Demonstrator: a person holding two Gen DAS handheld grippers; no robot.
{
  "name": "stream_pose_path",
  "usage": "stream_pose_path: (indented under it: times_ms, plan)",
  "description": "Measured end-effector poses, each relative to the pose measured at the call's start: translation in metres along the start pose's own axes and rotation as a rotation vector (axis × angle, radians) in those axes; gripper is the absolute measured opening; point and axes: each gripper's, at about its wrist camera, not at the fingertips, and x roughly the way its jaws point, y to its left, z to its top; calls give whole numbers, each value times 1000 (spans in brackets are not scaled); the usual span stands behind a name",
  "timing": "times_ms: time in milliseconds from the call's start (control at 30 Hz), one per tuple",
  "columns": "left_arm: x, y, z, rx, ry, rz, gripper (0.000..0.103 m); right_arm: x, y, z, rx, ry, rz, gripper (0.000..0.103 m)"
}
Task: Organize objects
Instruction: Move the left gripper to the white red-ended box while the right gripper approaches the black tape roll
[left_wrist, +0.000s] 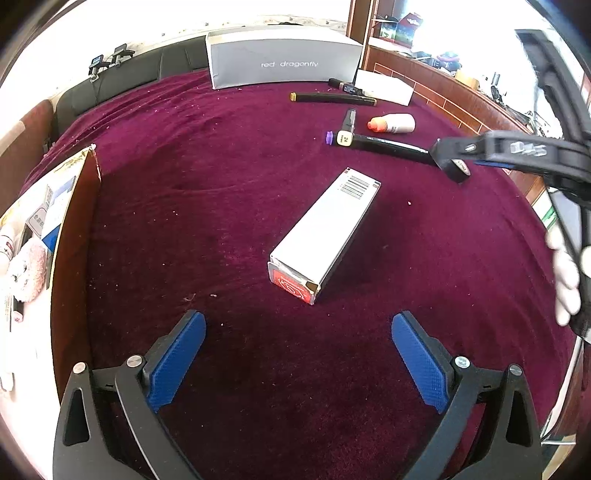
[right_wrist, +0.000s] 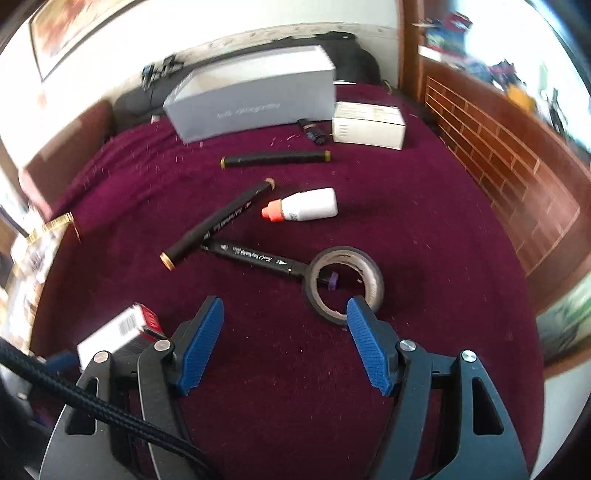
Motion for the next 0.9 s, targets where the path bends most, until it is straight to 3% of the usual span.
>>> stream_pose_path:
  times_ms: [67, 100, 133, 200, 433, 633, 900]
  plan:
    - [1, -1, 0, 5, 2, 3, 99, 18, 4, 1, -34, 32, -78, 66]
    - [1, -1, 0, 7, 4, 1, 100, 25, 5, 2, -45, 45, -104, 51]
    - [1, -1, 0, 8, 5, -1, 101, 33, 4, 2, -45, 66, -126, 28]
    - [1, -1, -1, 9, 4, -4, 101, 34, -3, 1, -9, 77, -96, 16]
    - [-11, 16, 8, -75, -6, -127, 100, 1, -26, -25, 131, 146, 174, 11]
    - [-11, 3, 33, 51, -85, 0, 100, -3, -18, -46, 162, 181, 284, 13]
    - [38, -17, 52, 150, -24, 116, 100, -4, -13, -46, 165, 180, 300, 13]
